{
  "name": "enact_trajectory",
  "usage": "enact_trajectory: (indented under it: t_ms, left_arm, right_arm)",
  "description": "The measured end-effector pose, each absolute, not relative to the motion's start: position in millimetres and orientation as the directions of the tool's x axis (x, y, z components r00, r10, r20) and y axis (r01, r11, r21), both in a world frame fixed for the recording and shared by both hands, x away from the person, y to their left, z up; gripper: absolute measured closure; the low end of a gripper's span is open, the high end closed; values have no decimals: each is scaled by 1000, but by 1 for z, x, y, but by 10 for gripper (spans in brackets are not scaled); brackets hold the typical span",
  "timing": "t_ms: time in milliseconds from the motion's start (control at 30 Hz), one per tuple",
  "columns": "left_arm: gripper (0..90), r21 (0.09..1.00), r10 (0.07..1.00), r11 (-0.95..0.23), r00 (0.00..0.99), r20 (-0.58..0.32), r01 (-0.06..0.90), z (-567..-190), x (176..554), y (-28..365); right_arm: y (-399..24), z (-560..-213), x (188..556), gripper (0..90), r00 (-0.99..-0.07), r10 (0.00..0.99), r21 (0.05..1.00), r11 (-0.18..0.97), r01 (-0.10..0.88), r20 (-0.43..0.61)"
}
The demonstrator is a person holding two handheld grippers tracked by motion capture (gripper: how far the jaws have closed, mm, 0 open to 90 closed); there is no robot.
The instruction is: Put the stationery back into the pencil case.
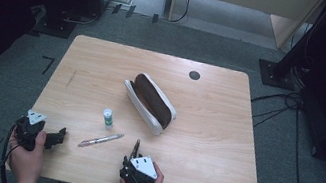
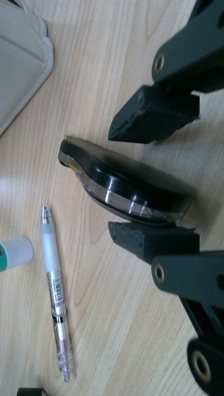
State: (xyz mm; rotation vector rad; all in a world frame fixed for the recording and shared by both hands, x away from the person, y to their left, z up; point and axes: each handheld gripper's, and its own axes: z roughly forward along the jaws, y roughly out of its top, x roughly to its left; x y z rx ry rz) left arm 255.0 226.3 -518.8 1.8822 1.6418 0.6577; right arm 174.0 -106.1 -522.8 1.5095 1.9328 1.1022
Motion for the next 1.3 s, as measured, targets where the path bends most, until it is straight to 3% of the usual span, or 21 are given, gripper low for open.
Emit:
enact_trajectory:
  t_ms: [200, 533, 833, 1300]
  left_arm:
    - [0, 686, 991, -101, 134, 6, 721, -519, 255, 226]
    - [0, 685, 991, -101, 133, 6, 721, -519, 255, 226]
    - [0, 686, 991, -101, 133, 6, 721, -519, 255, 226]
    - [0, 686, 991, -101, 133, 6, 721, -519, 255, 226]
  right_arm:
    - [-111, -523, 174, 568, -300, 945, 806, 77, 587, 128]
    - [-118, -523, 172, 595, -294, 949, 812, 78, 578, 118]
    - [-127, -522, 173, 723, -314, 940, 817, 74, 572, 134]
    - [-150, -504, 179, 730, -374, 916, 854, 72, 515, 149]
